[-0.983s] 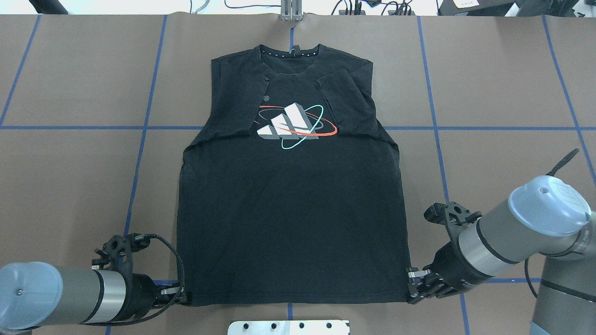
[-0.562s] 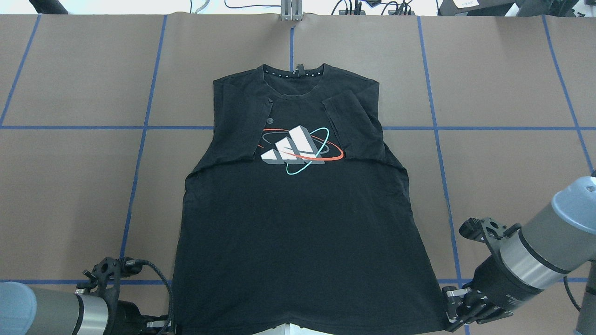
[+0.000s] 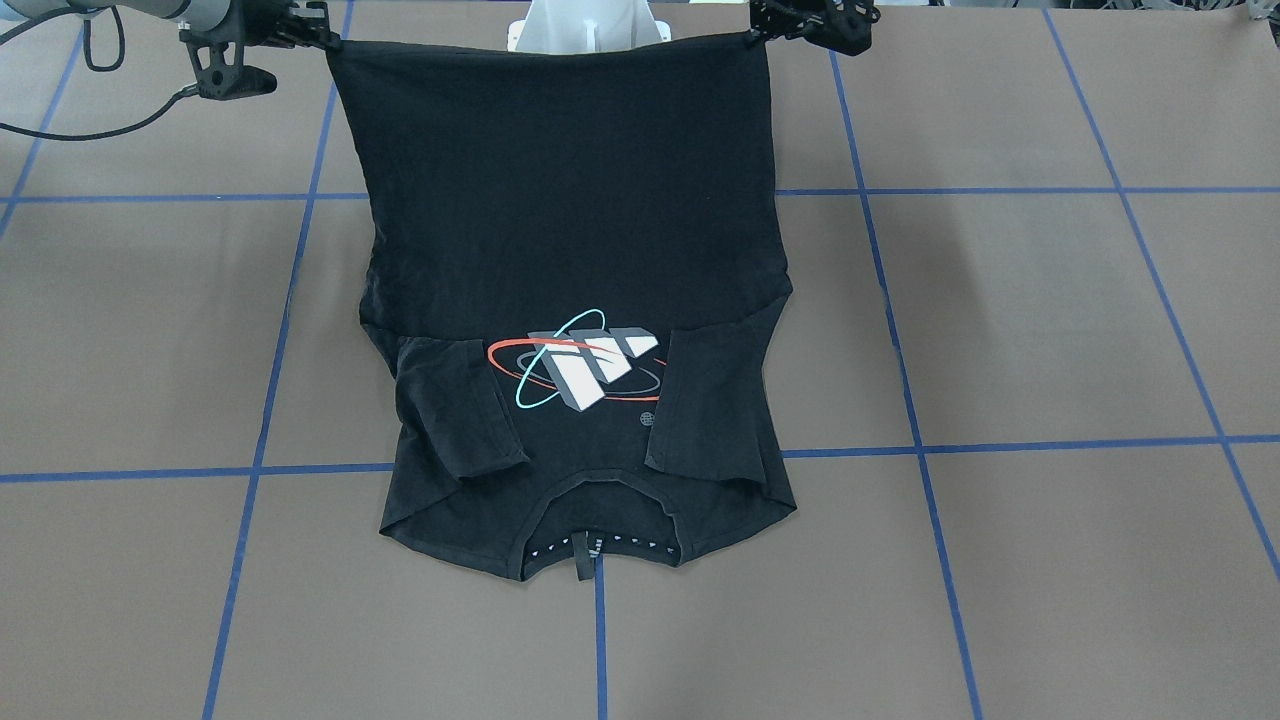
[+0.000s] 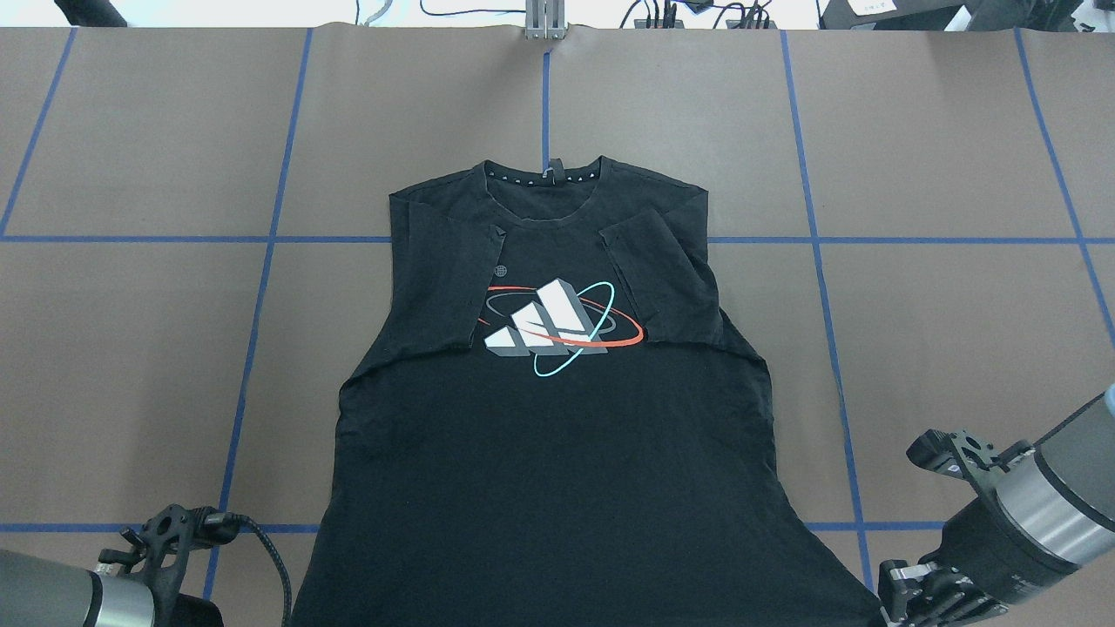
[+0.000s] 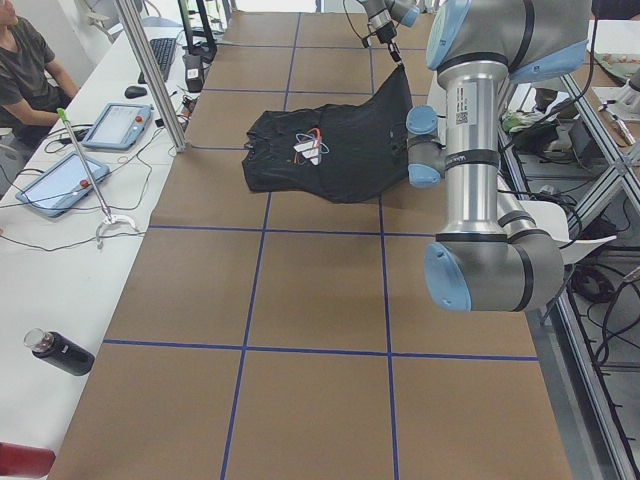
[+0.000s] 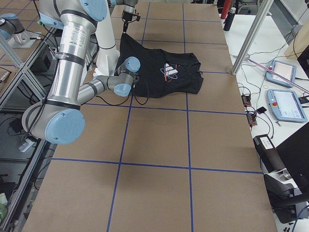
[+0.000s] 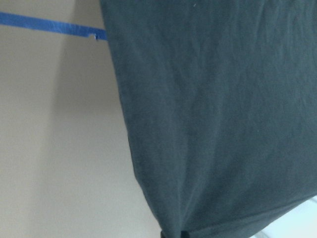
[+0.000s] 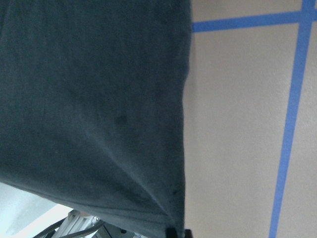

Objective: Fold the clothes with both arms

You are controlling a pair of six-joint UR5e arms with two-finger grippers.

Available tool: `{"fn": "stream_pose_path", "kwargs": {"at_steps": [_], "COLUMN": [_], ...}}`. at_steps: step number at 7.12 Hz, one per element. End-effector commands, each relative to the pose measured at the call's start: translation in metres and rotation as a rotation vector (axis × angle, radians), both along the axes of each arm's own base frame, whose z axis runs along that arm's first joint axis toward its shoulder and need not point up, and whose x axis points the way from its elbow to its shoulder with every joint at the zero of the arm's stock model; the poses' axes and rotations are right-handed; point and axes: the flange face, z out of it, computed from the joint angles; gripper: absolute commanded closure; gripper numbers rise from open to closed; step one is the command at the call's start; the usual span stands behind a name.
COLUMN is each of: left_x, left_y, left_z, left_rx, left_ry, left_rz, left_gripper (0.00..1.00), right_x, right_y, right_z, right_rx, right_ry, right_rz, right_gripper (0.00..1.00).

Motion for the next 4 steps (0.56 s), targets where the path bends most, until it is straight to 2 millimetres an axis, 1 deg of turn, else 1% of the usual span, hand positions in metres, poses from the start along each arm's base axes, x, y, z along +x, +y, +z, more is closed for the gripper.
{"fn": "stream_pose_path", "kwargs": {"at_steps": [1,2,3,4], "left_x": [-0.029,-0.047,-0.048,-0.03], "left_y": [-0.062,-0.1,-0.121,-0.145], "left_z": [-0.005,-0.013,-0.02,-0.014], "left_rx": [0.022,0.072,0.081,0.079], "left_ry": [0.021,0.056,0.074,0.061], "left_rz": [-0.106,-0.153,-0.194,-0.224], "left_gripper": [1.0,1.0,1.0,1.0], "right_x": [-0.009,-0.009,-0.003,0.009], "right_y": [-0.052,-0.086,-0.119,-0.148], "right_z": [-0.006,-0.015,-0.029,-0.045], "right_rx": [0.033,0.054,0.08,0.11], "right_ry": [-0.062,-0.086,-0.111,-0.139], "right_rz": [0.106,0.174,0.249,0.316], "right_gripper": [1.0,1.0,1.0,1.0]}}
